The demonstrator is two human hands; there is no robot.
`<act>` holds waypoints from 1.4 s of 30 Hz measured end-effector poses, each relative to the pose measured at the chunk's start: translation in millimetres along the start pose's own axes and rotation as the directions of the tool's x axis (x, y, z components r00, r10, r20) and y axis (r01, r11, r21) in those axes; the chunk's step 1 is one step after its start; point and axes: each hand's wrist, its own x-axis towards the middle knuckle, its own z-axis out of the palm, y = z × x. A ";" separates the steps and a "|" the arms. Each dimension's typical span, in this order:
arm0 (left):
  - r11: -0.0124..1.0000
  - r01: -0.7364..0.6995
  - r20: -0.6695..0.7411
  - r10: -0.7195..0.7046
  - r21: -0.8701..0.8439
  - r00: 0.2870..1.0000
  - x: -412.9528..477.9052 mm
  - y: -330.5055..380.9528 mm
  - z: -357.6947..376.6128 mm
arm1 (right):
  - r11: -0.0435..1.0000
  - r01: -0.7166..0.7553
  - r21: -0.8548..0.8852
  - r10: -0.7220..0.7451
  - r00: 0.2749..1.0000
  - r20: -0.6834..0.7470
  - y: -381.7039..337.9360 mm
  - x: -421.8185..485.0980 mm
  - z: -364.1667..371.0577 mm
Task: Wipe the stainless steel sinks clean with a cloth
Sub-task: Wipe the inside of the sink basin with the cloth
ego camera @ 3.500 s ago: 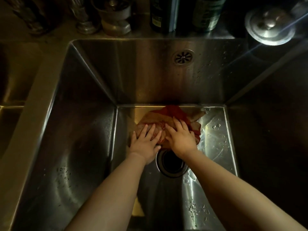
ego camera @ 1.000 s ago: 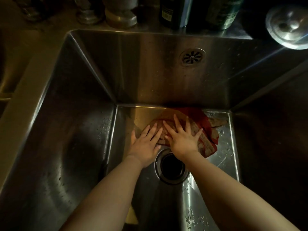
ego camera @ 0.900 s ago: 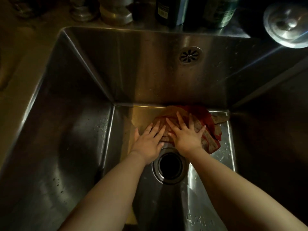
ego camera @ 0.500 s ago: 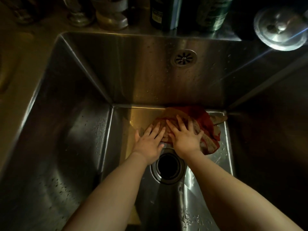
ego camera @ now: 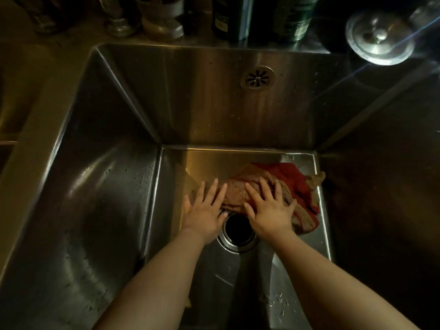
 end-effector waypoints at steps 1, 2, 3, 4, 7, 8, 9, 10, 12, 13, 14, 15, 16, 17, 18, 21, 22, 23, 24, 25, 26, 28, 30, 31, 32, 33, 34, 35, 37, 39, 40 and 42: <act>0.999 0.048 0.007 -0.048 -0.012 0.999 -0.4 -2.2 1.2 | 1.000 -0.019 -0.007 0.019 1.000 -0.006 -1.0 -2.4 1.8; 0.997 0.080 0.018 -0.080 -0.010 0.997 -0.3 -4.5 2.0 | 0.999 -0.032 -0.014 0.032 0.999 -0.007 -2.0 -3.1 3.1; 0.995 0.095 0.026 -0.095 0.004 0.995 1.0 -7.1 2.2 | 0.999 -0.040 -0.021 0.040 0.999 -0.004 -2.4 -2.0 3.9; 0.995 0.100 0.029 -0.101 0.024 0.994 3.0 -9.9 2.1 | 0.999 -0.044 -0.026 0.044 0.999 0.000 -2.5 0.2 4.5; 0.992 0.111 0.014 -0.112 0.060 0.994 11.5 -18.4 -0.3 | 0.997 -0.076 0.004 0.076 0.997 -0.017 -3.5 11.6 5.2; 0.992 0.116 0.011 -0.117 0.057 0.993 14.8 -20.6 -1.4 | 0.994 -0.104 0.038 0.105 0.994 -0.027 -3.8 18.5 3.7; 0.992 0.117 0.016 -0.118 0.051 0.993 17.7 -22.4 -2.4 | 0.987 -0.137 0.081 0.140 0.990 -0.030 -3.5 26.9 1.0; 0.992 0.113 0.026 -0.114 0.049 0.993 20.3 -23.9 -3.0 | 0.978 -0.169 0.125 0.174 0.985 -0.023 -2.2 36.3 -2.7; 0.993 0.103 0.046 -0.106 0.053 0.993 23.8 -27.0 -2.8 | 0.964 -0.204 0.169 0.206 0.978 0.008 3.6 54.1 -11.2; 0.993 0.101 0.052 -0.104 0.053 0.993 24.7 -28.1 -2.0 | 0.964 -0.205 0.168 0.204 0.979 0.024 7.5 60.2 -14.7; 0.994 0.099 0.054 -0.101 0.052 0.993 25.1 -29.0 -1.0 | 0.967 -0.199 0.161 0.196 0.980 0.033 11.5 63.9 -16.7; 0.994 0.095 0.056 -0.098 0.047 0.994 25.3 -29.8 -0.2 | 0.970 -0.191 0.151 0.188 0.982 0.035 14.2 65.5 -17.2; 0.995 0.094 0.061 -0.096 0.037 0.994 25.1 -30.2 0.2 | 0.973 -0.185 0.140 0.182 0.983 0.034 15.3 65.2 -16.8; 0.995 0.094 0.070 -0.096 0.023 0.993 25.0 -30.1 0.4 | 0.975 -0.182 0.129 0.179 0.983 0.030 15.6 63.2 -16.4; 0.995 0.097 0.078 -0.098 0.014 0.992 25.0 -29.8 0.5 | 0.976 -0.181 0.122 0.179 0.984 0.024 15.0 60.9 -15.9; 0.994 0.105 0.087 -0.105 0.004 0.991 24.7 -29.6 -0.3 | 0.979 -0.174 0.111 0.174 0.985 0.004 12.4 53.2 -16.1; 0.994 0.107 0.083 -0.106 -0.002 0.991 24.8 -29.6 -0.3 | 0.980 -0.169 0.109 0.170 0.985 -0.003 12.1 51.2 -16.6; 0.994 0.108 0.077 -0.107 -0.005 0.991 24.6 -29.6 -0.3 | 0.980 -0.166 0.108 0.168 0.986 -0.008 12.2 49.3 -17.2; 0.994 0.109 0.067 -0.109 -0.006 0.992 24.2 -29.2 -0.2 | 0.981 -0.164 0.107 0.166 0.986 -0.012 12.7 47.8 -17.7; 0.994 0.112 0.054 -0.111 -0.010 0.992 23.8 -28.6 0.0 | 0.981 -0.161 0.106 0.164 0.986 -0.015 13.2 46.3 -17.6; 0.993 0.115 0.041 -0.114 -0.019 0.993 23.3 -27.9 0.2 | 0.982 -0.156 0.106 0.159 0.987 -0.016 13.8 44.7 -17.4; 0.992 0.120 0.018 -0.119 -0.044 0.993 22.8 -27.2 0.9 | 0.985 -0.142 0.102 0.145 0.989 -0.016 14.9 39.8 -15.5; 0.991 0.122 0.012 -0.122 -0.053 0.992 23.9 -26.9 1.0 | 0.988 -0.135 0.080 0.137 0.990 -0.019 16.5 32.9 -11.8; 0.991 0.126 0.012 -0.126 -0.055 0.992 24.6 -26.4 1.1 | 0.988 -0.135 0.070 0.136 0.991 -0.018 17.0 29.2 -9.9; 0.990 0.131 0.012 -0.130 -0.056 0.991 25.0 -25.6 1.4 | 0.989 -0.136 0.064 0.137 0.990 -0.016 17.3 25.6 -8.2; 0.990 0.133 0.011 -0.133 -0.054 0.991 24.9 -24.4 1.9 | 0.988 -0.140 0.063 0.141 0.990 -0.015 17.2 22.1 -6.5; 0.990 0.131 0.012 -0.130 -0.052 0.991 24.6 -22.6 2.3 | 0.987 -0.146 0.062 0.147 0.989 -0.014 16.4 18.6 -4.8; 0.991 0.125 0.018 -0.125 -0.053 0.992 24.1 -20.4 2.9 | 0.986 -0.152 0.062 0.153 0.988 -0.010 15.3 14.7 -3.6; 0.993 0.106 0.033 -0.104 -0.058 0.994 24.4 -14.8 3.5 | 0.983 -0.167 0.072 0.167 0.986 0.006 13.2 6.7 -0.9; 0.993 0.098 0.046 -0.095 -0.063 0.994 26.5 -7.9 1.6 | 0.981 -0.178 0.078 0.177 0.984 0.017 13.1 0.5 1.1; 0.993 0.099 0.048 -0.096 -0.065 0.994 27.7 -4.8 0.4 | 0.981 -0.181 0.076 0.180 0.983 0.017 13.9 -1.4 1.2; 0.994 0.093 0.040 -0.091 -0.056 0.995 30.3 -0.9 -0.8 | 0.981 -0.181 0.073 0.180 0.983 0.019 16.4 -1.5 0.0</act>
